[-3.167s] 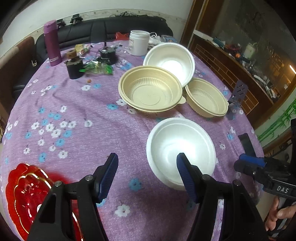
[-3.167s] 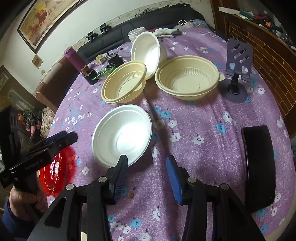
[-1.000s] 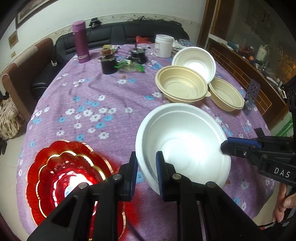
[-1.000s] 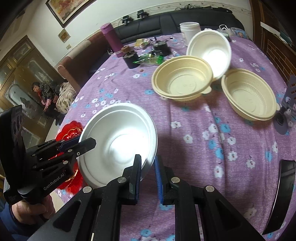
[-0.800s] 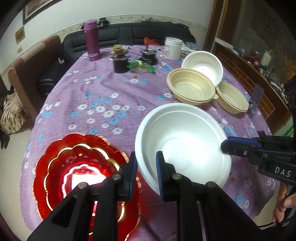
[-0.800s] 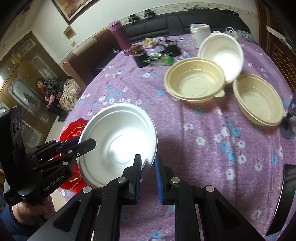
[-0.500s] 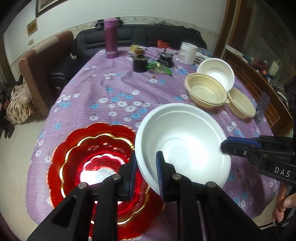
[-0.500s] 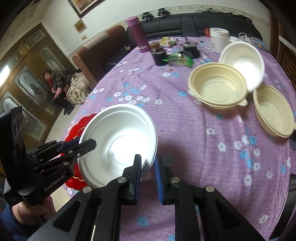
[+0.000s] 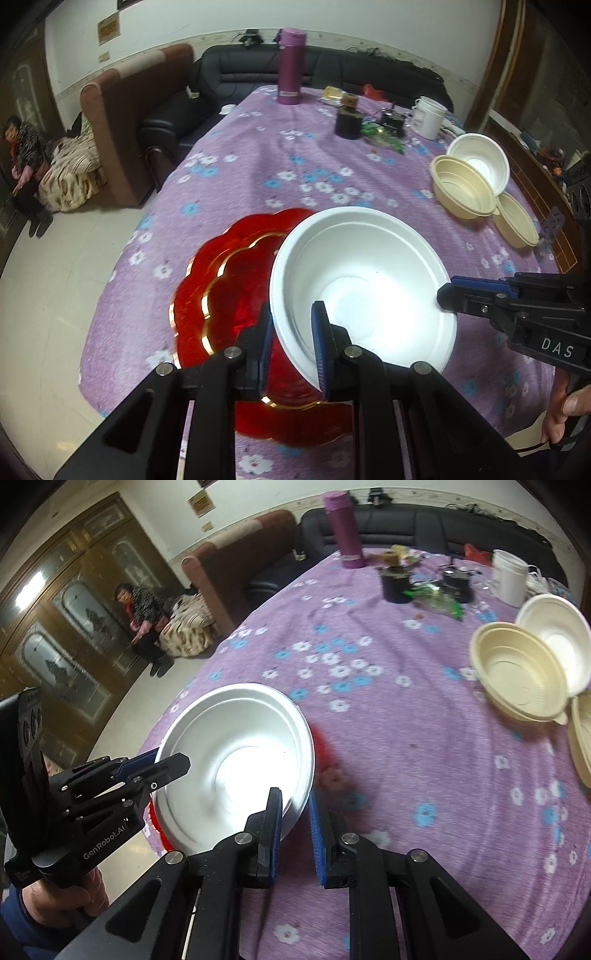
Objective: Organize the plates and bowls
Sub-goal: 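Carry the white foam bowl over the red plates and lower it with the left gripper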
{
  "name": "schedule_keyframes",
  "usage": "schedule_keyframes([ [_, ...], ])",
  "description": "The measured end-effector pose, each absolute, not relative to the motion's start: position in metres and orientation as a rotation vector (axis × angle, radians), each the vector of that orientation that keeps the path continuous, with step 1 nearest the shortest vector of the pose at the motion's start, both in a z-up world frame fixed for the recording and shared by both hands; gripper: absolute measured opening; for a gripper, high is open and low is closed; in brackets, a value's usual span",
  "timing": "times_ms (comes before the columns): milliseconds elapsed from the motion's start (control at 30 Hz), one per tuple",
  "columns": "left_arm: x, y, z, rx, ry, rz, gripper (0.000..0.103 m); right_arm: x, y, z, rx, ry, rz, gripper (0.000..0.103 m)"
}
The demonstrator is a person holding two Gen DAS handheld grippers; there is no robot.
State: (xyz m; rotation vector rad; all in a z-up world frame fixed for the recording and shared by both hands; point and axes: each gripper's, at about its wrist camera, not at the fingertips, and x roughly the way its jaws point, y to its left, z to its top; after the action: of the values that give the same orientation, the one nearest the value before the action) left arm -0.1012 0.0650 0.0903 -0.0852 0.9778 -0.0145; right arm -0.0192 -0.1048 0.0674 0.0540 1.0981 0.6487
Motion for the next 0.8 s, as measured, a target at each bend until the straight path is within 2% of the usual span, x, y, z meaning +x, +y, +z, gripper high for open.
schedule_keyframes([
  [800,-0.093,0.099,0.062,-0.075,1.048,0.0,0.018,-0.011,-0.055,0.037,0.011,1.181,0.668,0.017],
])
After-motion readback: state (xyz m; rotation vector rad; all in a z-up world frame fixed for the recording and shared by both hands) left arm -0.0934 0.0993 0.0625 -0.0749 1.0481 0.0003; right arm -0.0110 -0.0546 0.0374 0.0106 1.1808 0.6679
